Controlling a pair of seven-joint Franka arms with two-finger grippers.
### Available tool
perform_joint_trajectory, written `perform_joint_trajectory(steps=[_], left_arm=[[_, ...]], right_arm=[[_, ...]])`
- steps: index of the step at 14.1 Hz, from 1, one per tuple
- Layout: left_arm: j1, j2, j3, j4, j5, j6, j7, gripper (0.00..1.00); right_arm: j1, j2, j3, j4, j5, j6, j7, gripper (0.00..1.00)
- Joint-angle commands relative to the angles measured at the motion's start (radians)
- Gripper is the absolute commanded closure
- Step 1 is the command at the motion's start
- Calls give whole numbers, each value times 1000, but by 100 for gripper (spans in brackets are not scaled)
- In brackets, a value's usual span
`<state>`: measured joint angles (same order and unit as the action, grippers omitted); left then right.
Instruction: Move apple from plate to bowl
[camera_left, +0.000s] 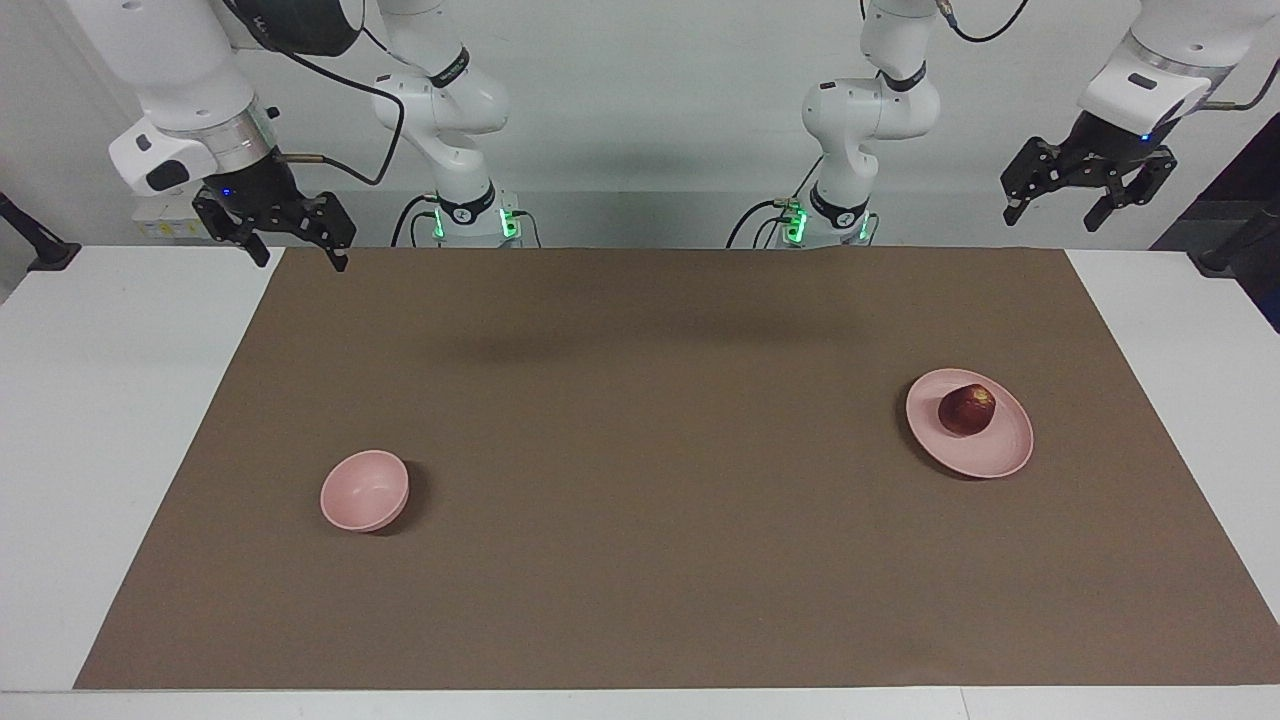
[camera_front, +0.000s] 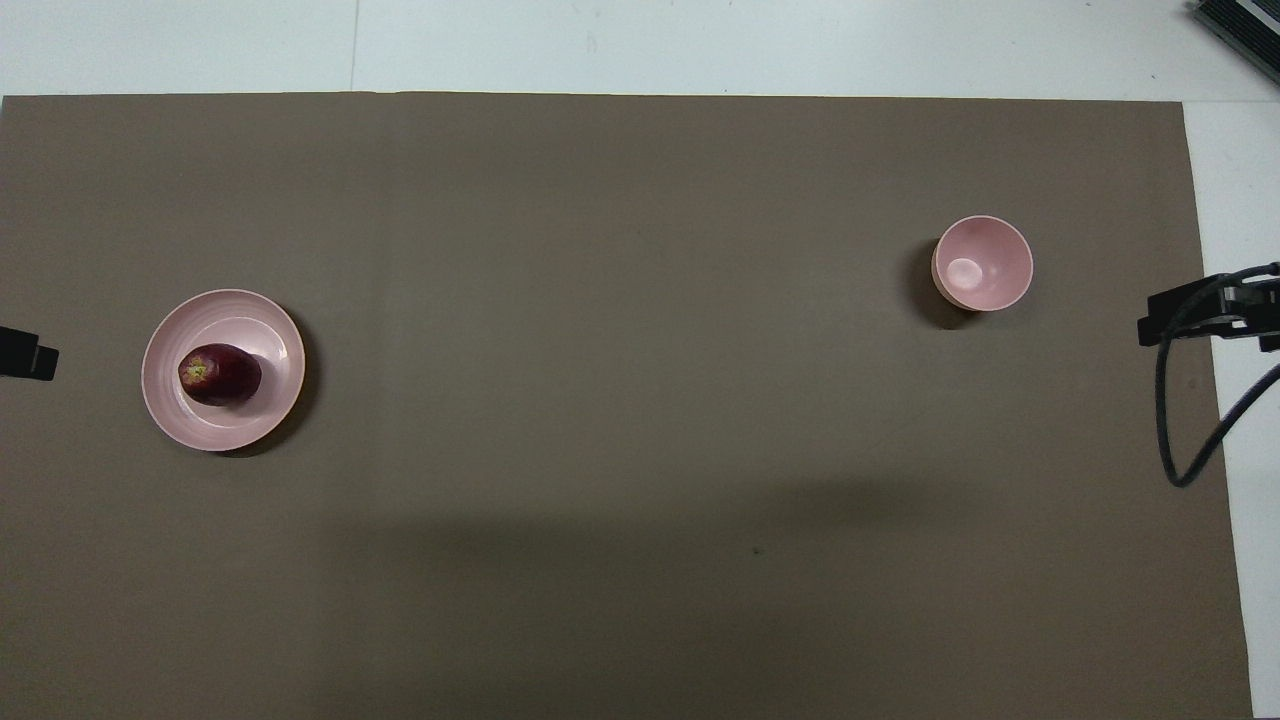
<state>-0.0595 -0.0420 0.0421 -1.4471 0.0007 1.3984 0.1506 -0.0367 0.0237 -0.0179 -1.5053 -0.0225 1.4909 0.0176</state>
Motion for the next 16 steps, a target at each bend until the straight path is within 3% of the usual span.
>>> perform_joint_trajectory(steps=[1,6,9,16], left_arm=[[-11,-24,9,-24,13,-1,-16,0],[-17,-25,4,-33,-25,19,-6,0],[-16,-33,4,-99,-37,118,-5,0],[33,-30,7,-429,-42,491,159,0]], right_arm=[[-5,4,3,13,9,-12,-1,0],[-5,4,3,13,9,-12,-1,0],[-5,4,3,13,9,-12,-1,0],[-5,4,3,13,9,-12,-1,0]])
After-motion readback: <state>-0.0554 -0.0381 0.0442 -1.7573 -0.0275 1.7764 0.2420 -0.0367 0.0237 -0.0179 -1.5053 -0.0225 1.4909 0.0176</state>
